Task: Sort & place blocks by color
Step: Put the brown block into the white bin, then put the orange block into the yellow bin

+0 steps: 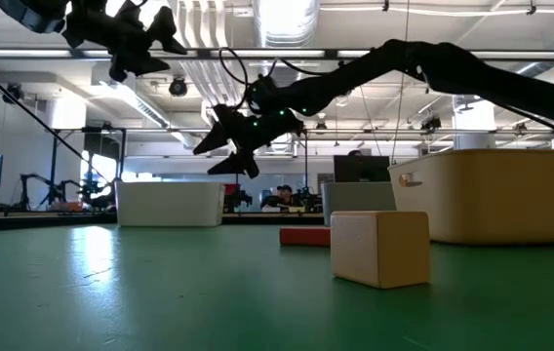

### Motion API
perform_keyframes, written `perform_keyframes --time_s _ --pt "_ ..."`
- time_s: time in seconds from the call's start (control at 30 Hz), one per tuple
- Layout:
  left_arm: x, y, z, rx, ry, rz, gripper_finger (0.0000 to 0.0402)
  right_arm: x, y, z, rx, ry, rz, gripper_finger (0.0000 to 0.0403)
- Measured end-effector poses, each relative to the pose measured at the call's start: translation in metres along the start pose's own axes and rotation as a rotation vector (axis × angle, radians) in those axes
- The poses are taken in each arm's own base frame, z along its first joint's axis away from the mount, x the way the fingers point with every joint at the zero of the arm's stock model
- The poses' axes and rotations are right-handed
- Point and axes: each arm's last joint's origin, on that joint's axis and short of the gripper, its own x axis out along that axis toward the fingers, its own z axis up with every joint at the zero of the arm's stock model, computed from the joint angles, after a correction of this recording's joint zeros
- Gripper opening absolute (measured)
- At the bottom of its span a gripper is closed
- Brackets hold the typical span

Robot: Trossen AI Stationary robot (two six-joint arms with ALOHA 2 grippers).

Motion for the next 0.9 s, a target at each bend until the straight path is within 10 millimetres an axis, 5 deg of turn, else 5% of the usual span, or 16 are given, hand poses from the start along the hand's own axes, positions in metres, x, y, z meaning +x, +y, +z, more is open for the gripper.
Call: perform_keyframes --time_s 0.2,0.37,0.9 --pt "0.001 -0.001 -0.002 0.005 0.015 -0.025 0.0267 -0.006 0.003 0.005 0.000 -0.004 -0.002 0.0328" --pt "0.003 0.000 -0.007 0.011 0.058 -0.043 0.0267 -0.029 0.015 0.021 0.016 0.011 -0.014 0.0326" --pt "0.003 0.002 -0.027 0.011 0.191 -0.096 0.0267 -0.095 0.077 0.061 -0.153 0.012 -0.052 0.0326"
